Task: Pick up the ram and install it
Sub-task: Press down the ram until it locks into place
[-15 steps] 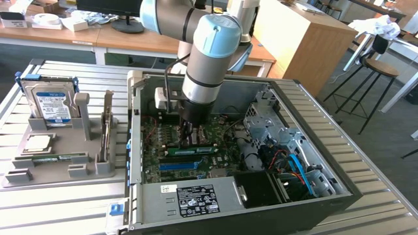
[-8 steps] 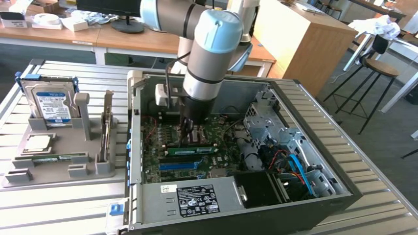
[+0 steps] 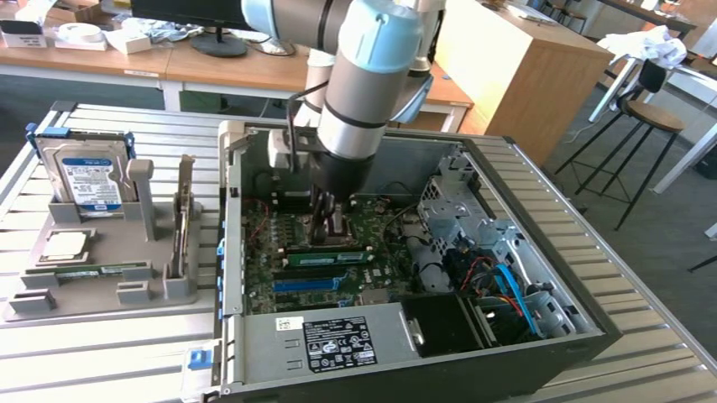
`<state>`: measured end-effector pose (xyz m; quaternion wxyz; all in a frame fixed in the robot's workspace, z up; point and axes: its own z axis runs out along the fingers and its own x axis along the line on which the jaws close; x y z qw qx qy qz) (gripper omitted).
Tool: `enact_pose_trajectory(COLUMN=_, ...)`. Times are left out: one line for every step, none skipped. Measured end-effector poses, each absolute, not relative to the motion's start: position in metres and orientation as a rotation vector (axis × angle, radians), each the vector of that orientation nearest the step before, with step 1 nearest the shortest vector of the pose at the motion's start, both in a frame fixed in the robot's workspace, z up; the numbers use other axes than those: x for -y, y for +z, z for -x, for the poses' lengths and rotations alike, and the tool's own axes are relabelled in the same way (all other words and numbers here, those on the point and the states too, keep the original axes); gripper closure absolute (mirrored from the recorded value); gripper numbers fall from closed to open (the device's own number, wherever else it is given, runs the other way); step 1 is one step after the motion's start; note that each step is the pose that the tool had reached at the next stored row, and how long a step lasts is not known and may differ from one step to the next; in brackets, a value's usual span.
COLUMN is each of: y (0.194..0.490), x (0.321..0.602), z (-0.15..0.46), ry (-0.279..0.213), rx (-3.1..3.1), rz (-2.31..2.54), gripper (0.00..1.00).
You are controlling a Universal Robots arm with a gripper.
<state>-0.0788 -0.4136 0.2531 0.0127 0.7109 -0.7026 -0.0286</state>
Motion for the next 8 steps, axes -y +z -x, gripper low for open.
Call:
enact_pose_trajectory(y=0.256, x=0.414, z=0.079, ry=-0.089, rx=2.189, rz=-2.216, gripper=0.9)
enact_pose_trajectory(y=0.258, x=0.414, z=0.079, ry=-0.089, rx=2.189, rz=-2.216, gripper=0.9)
enact_pose_trajectory(y=0.261, x=0.414, z=0.079, ry=-0.09, rx=2.189, rz=-2.216, gripper=0.9)
enact_pose_trajectory(y=0.264, x=0.414, z=0.079, ry=-0.09, rx=2.189, rz=-2.216, gripper=0.9)
enact_pose_trajectory(y=0.266, x=0.414, z=0.079, ry=-0.09, rx=2.189, rz=-2.215, gripper=0.9)
enact_pose_trajectory(y=0.269, x=0.414, z=0.079, ry=-0.09, rx=2.189, rz=-2.216, gripper=0.9)
enact_pose_trajectory(y=0.272, x=0.414, z=0.079, ry=-0.09, rx=2.189, rz=-2.215, gripper=0.9)
enact_pose_trajectory(y=0.275, x=0.414, z=0.079, ry=-0.09, rx=2.189, rz=-2.216, gripper=0.9)
